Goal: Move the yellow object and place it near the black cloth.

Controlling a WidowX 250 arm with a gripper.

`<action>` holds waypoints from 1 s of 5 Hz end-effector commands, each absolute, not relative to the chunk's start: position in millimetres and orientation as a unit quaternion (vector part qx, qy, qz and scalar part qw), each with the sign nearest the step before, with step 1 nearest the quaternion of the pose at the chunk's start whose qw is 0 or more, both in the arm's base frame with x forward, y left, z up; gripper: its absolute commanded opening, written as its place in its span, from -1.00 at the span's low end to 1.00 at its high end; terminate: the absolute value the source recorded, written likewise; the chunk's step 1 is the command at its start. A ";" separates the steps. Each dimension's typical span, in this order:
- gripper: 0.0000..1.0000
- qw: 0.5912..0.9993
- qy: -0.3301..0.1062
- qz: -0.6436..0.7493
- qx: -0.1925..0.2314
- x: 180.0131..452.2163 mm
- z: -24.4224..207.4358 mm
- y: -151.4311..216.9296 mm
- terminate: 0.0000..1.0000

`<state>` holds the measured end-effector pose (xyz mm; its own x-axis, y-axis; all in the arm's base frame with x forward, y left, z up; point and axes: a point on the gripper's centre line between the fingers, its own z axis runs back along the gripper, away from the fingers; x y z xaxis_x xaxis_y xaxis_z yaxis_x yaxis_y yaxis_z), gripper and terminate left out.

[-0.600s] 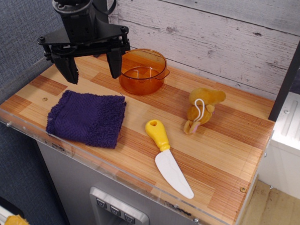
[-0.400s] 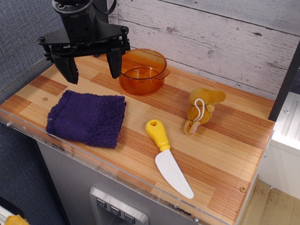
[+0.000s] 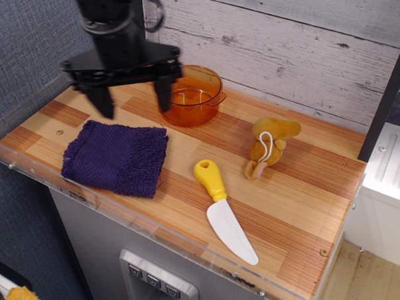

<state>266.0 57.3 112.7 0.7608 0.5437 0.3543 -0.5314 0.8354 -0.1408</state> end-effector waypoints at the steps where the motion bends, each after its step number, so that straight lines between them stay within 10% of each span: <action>1: 1.00 0.921 -0.270 0.281 -0.028 278.6 133.0 28.1 -1.00; 5: 1.00 0.957 -0.195 0.213 -0.007 317.8 102.5 -18.2 -1.00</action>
<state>313.4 -18.6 89.8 0.8475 0.4129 0.3335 -0.4121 0.9079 -0.0769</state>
